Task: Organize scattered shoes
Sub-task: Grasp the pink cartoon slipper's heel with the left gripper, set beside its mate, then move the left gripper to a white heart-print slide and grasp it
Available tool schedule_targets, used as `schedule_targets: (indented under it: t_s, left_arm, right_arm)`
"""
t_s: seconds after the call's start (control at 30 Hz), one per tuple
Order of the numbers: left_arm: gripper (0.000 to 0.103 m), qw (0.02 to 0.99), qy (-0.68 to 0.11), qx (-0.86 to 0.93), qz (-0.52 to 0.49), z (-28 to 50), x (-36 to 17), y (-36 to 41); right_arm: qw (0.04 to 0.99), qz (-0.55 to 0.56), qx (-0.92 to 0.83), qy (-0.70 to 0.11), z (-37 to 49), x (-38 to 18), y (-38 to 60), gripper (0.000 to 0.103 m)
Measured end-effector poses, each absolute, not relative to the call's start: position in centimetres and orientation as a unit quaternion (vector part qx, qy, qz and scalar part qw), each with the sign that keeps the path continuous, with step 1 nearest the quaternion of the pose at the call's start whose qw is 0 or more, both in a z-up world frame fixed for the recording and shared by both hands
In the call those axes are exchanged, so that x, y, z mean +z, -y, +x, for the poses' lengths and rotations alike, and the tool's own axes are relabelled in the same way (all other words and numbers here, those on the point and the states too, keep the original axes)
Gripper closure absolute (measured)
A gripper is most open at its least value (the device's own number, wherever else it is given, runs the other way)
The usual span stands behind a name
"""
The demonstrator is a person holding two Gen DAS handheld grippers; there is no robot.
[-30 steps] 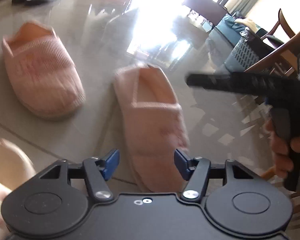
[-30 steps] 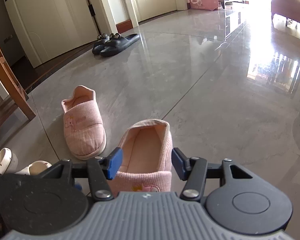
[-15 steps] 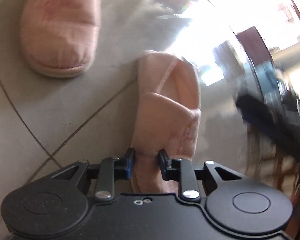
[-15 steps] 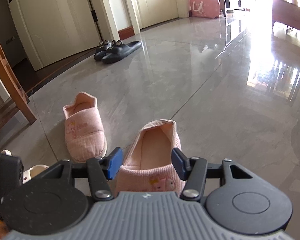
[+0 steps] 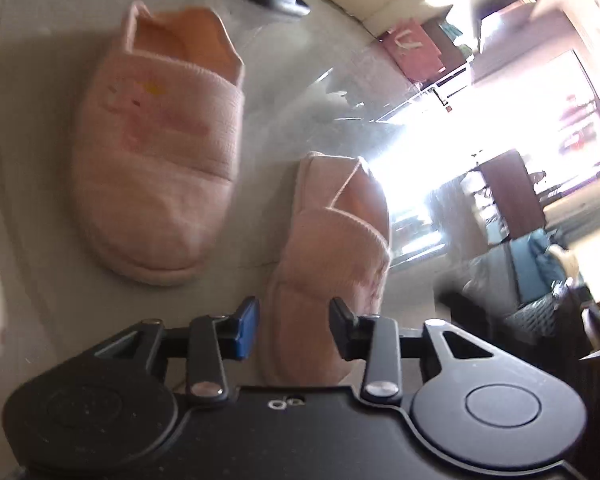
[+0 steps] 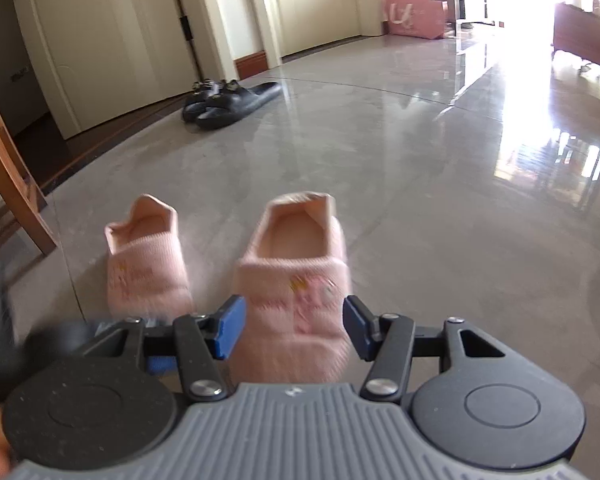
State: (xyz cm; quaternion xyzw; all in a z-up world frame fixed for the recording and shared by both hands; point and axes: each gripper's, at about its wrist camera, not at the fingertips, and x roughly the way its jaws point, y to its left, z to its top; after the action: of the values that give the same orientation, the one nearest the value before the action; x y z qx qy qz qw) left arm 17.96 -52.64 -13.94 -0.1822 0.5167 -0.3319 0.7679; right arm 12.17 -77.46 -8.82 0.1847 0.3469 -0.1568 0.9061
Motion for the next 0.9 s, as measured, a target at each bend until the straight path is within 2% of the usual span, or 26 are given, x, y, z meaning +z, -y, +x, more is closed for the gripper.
schedule_targets:
  t_s: [0.2,0.27,0.3,0.37,0.4,0.43,0.63,0.9]
  left_arm:
    - [0.065,0.785,-0.504,-0.323,-0.159,18.1,-12.2,48.7]
    - [0.065,0.790,-0.498,-0.322,-0.157,18.5,-11.8,47.8]
    - [0.065,0.793,-0.496,-0.318,-0.157,18.5,-11.4,47.0]
    - [0.065,0.798,-0.493,-0.310,-0.156,18.7,-10.8,46.1]
    - [0.065,0.800,-0.492,-0.307,-0.156,18.9,-10.7,46.3]
    - [0.064,0.804,-0.488,-0.301,-0.156,19.1,-10.5,45.8]
    - [0.064,0.826,-0.474,-0.268,-0.145,19.6,-10.1,46.4]
    - [0.064,0.847,-0.452,-0.252,-0.124,20.9,-8.3,46.0]
  right_arm:
    - [0.900,0.151,-0.151,-0.380,19.6,-11.1,77.4,0.045]
    - [0.890,0.164,-0.152,-0.397,21.5,-12.4,78.1,0.057]
    - [0.886,0.168,-0.153,-0.405,22.1,-12.9,78.3,0.072]
    - [0.872,0.168,-0.157,-0.432,24.1,-14.7,78.6,0.080]
    - [0.870,0.170,-0.158,-0.436,24.4,-15.1,78.7,0.087]
    - [0.866,0.180,-0.156,-0.439,24.7,-15.6,79.0,0.089]
    - [0.901,0.163,-0.092,-0.390,26.3,-15.4,78.0,0.095]
    - [0.922,0.123,-0.038,-0.366,29.5,-13.8,74.1,0.093]
